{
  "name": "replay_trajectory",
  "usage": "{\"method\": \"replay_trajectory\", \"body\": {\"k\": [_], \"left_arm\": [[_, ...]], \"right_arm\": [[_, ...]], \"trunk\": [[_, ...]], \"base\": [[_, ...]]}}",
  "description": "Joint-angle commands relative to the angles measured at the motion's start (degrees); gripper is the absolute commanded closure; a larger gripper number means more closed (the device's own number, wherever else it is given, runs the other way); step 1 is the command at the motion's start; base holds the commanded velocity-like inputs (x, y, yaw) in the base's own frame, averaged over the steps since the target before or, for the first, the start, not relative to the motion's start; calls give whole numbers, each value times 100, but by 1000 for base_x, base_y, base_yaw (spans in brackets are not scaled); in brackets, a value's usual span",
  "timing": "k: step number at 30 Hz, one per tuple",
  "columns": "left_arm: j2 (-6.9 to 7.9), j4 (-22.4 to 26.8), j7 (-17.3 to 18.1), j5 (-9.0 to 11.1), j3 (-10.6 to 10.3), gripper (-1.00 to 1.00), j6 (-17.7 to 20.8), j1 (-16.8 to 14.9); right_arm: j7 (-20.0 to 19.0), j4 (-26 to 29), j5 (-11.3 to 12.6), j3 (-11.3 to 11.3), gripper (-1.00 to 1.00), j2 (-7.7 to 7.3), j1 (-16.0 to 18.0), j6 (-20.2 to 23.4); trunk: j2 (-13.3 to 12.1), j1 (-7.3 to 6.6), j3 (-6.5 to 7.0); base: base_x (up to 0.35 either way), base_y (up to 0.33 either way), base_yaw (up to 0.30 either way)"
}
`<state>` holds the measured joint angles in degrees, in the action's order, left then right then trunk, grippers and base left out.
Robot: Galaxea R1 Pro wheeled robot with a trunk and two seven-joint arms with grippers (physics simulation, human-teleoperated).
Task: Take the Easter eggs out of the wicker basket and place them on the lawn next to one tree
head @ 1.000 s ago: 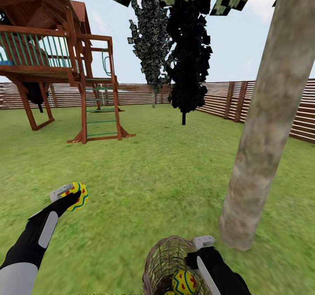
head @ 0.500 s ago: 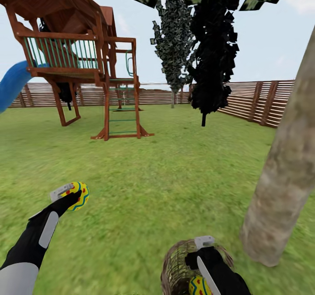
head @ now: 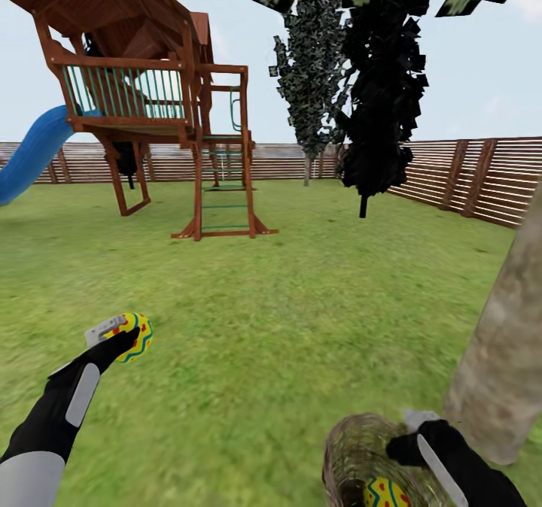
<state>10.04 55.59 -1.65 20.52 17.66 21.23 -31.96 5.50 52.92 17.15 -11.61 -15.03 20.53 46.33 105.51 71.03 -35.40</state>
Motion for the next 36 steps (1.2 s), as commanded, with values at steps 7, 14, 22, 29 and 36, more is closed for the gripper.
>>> {"method": "replay_trajectory", "body": {"k": [7, 14, 22, 29, 36], "left_arm": [[-10, -130, -18, 49, 1, 100, 23, -3], [-20, -127, -18, 49, -1, 100, 28, -3], [-28, -93, -14, 49, 1, 100, 15, -3], [-28, -119, -11, 54, 1, 100, 13, -3], [-28, -119, -11, 57, -5, 100, 13, -3]], "right_arm": [[-268, -359, 456, 19, -100, -607, 3, -36], [-268, -350, 456, 27, -100, -591, 3, -36], [-268, -344, 456, 27, -100, -595, 3, -45], [-276, -343, 456, 34, -100, -597, 3, -45], [-286, -309, 503, 60, -100, -605, 3, -36]], "trunk": [[3, 0, -6], [3, 0, -6], [3, 0, -6], [3, 0, -6], [284, 153, -132]], "base": [[0, 341, 0], [225, 220, 0], [227, 128, 0], [4, 2, 0], [0, 0, 0]]}}
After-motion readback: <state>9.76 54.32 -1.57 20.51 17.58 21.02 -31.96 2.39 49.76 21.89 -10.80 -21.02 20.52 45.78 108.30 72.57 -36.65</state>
